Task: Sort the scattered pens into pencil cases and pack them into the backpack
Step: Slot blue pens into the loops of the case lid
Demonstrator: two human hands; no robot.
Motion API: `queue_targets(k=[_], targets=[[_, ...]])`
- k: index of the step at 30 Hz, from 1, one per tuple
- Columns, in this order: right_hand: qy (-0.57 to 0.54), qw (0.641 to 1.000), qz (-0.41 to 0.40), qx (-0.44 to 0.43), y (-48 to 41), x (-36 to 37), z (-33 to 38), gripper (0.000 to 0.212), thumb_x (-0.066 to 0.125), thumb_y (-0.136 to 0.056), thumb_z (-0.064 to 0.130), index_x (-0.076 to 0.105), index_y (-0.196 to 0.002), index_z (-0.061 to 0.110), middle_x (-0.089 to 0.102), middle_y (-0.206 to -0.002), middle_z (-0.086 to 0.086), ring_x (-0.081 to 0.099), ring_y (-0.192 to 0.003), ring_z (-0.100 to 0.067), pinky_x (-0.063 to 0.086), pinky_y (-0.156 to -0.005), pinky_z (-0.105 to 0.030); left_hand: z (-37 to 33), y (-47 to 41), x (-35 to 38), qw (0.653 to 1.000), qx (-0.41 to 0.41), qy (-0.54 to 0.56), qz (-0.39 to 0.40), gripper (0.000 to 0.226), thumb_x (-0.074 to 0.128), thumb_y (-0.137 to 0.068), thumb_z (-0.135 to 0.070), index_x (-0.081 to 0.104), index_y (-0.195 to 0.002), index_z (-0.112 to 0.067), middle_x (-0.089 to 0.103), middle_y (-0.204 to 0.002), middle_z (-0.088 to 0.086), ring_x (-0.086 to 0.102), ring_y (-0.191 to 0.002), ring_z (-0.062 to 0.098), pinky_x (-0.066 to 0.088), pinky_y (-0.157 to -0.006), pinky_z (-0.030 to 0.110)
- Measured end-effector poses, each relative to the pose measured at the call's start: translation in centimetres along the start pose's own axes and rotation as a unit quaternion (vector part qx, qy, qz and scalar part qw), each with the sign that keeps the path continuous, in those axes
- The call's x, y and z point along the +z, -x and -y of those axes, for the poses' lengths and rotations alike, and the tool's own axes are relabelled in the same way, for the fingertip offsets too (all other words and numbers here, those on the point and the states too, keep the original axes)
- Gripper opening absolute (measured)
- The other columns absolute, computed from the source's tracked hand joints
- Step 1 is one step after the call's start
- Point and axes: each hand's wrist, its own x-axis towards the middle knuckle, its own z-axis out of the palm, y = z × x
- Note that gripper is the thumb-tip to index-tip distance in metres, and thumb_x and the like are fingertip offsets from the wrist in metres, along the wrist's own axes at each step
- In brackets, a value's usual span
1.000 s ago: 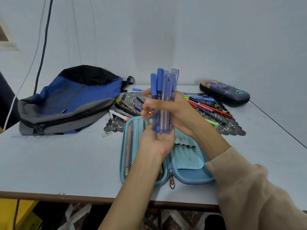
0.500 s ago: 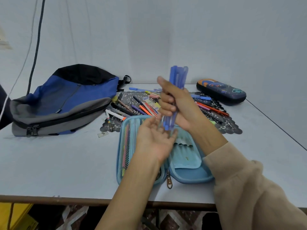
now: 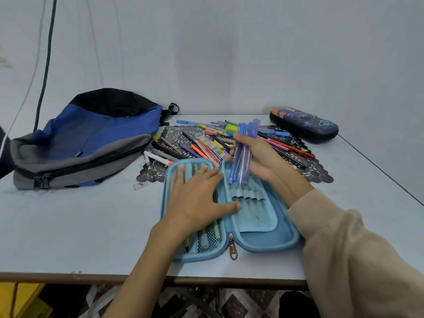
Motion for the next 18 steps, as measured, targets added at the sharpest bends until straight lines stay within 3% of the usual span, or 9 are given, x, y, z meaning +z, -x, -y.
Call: queue_targets(k=[3,8,12,14,16,18], targets=[[0.039,0.999,-0.02,-0.009,0.1,-0.1,-0.2,0.013,0.063,-0.092,0.009,0.059,-0.08,0.01,0.05,-0.057,-0.001,0.053,-0.047,-0.011,0.048,-0.046,-0.022,0.3,-0.1,-0.3,1.0,0.009,-0.004,0.015,0.084,0.046,-0.084,-0.074,0.027,-0.152,-0.03,0.019,-0.16,-0.014,0.012,-0.148,0.005,-0.015,-0.117,0.046],[0.137,0.99,-0.027,-0.019,0.2,-0.5,-0.4,0.01,0.072,-0.084,0.009,0.062,-0.083,0.008,0.056,-0.063,-0.003,0.057,-0.049,-0.012,0.052,-0.052,-0.026,0.7,-0.1,-0.6,0.999,0.017,0.006,0.03,0.091,0.041,-0.075,-0.078,0.029,-0.152,-0.031,0.021,-0.16,-0.015,0.014,-0.147,0.004,-0.016,-0.117,0.046],[0.19,0.981,-0.04,-0.015,0.2,-0.8,-0.5,0.018,0.076,-0.08,0.008,0.059,-0.075,0.009,0.056,-0.062,-0.006,0.055,-0.043,-0.011,0.048,-0.046,-0.023,0.8,-0.2,-0.7,0.999,0.017,0.004,0.037,0.082,0.05,-0.084,-0.071,0.028,-0.152,-0.031,0.02,-0.16,-0.015,0.013,-0.147,0.003,-0.015,-0.118,0.047],[0.213,0.977,-0.031,-0.004,0.3,-0.9,-0.5,0.019,0.078,-0.079,0.01,0.061,-0.087,0.007,0.06,-0.074,-0.008,0.058,-0.049,-0.012,0.047,-0.045,-0.022,1.0,-0.3,-0.8,0.999,0.021,0.012,0.043,0.087,0.049,-0.079,-0.075,0.028,-0.152,-0.033,0.02,-0.159,-0.017,0.012,-0.147,0.002,-0.016,-0.117,0.046],[0.253,0.967,-0.028,-0.003,0.2,-0.9,-0.5,0.049,0.08,-0.077,0.013,0.057,-0.119,0.006,0.063,-0.103,-0.009,0.063,-0.068,-0.014,0.05,-0.05,-0.024,1.1,-0.3,-0.9,0.999,0.025,0.017,0.044,0.092,0.04,-0.071,-0.077,0.029,-0.151,-0.034,0.021,-0.158,-0.018,0.013,-0.146,0.001,-0.016,-0.117,0.046],[0.286,0.958,-0.023,-0.019,0.0,-0.9,-0.6,0.079,0.081,-0.076,0.013,0.04,-0.143,0.008,0.055,-0.134,-0.007,0.063,-0.098,-0.02,0.053,-0.058,-0.022,1.2,-0.2,-0.9,0.999,0.028,0.02,0.037,0.093,0.037,-0.068,-0.076,0.03,-0.151,-0.035,0.022,-0.158,-0.019,0.014,-0.146,0.0,-0.017,-0.117,0.045]])
